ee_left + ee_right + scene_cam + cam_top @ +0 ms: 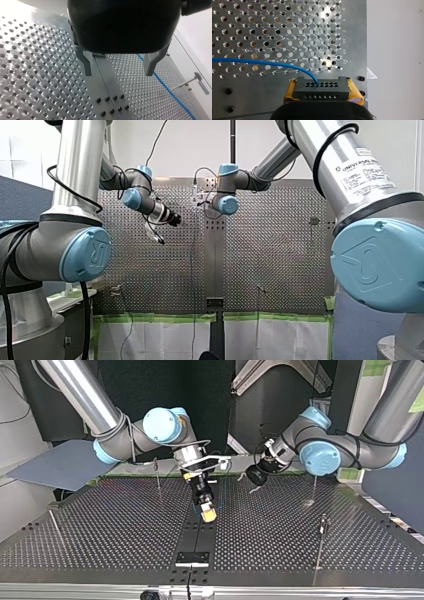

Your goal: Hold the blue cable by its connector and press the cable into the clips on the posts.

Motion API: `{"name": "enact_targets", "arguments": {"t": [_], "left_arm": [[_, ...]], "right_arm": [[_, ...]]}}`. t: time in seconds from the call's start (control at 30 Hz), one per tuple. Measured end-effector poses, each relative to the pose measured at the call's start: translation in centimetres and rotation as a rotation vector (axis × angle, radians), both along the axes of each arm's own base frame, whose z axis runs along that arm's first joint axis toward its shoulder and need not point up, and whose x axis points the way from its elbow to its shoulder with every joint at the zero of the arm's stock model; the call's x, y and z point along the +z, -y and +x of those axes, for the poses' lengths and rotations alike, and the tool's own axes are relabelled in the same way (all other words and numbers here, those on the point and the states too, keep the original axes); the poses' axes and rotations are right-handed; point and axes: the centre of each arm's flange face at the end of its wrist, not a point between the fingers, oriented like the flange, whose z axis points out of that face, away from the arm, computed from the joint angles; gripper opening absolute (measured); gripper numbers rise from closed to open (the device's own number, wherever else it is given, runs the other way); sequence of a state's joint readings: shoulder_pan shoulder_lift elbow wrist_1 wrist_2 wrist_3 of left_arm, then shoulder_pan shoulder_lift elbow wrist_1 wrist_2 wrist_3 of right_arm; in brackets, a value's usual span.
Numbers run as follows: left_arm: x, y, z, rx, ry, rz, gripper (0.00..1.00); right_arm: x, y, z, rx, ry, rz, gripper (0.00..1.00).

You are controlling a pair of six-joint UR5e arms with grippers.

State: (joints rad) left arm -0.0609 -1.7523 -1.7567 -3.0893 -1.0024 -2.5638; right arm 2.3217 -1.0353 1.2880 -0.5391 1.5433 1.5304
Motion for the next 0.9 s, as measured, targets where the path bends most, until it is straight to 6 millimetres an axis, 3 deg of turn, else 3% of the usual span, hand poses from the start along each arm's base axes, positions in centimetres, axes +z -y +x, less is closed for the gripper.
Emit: {"name": "enact_targets", "arguments": {"t": [0.47, 0.9], "left_arm": [[-0.4, 1.4, 0.2, -0.002, 0.024, -0.102, 1.00], [-0.6, 1.5, 0.9, 0.068, 0.043, -0.189, 1.00]], "right_arm": [[0.0, -0.1, 0.1, 0.002, 0.002, -0.001, 0.00], [0.1, 0.0, 0.0, 0.001, 0.002, -0.001, 0.00]]}}
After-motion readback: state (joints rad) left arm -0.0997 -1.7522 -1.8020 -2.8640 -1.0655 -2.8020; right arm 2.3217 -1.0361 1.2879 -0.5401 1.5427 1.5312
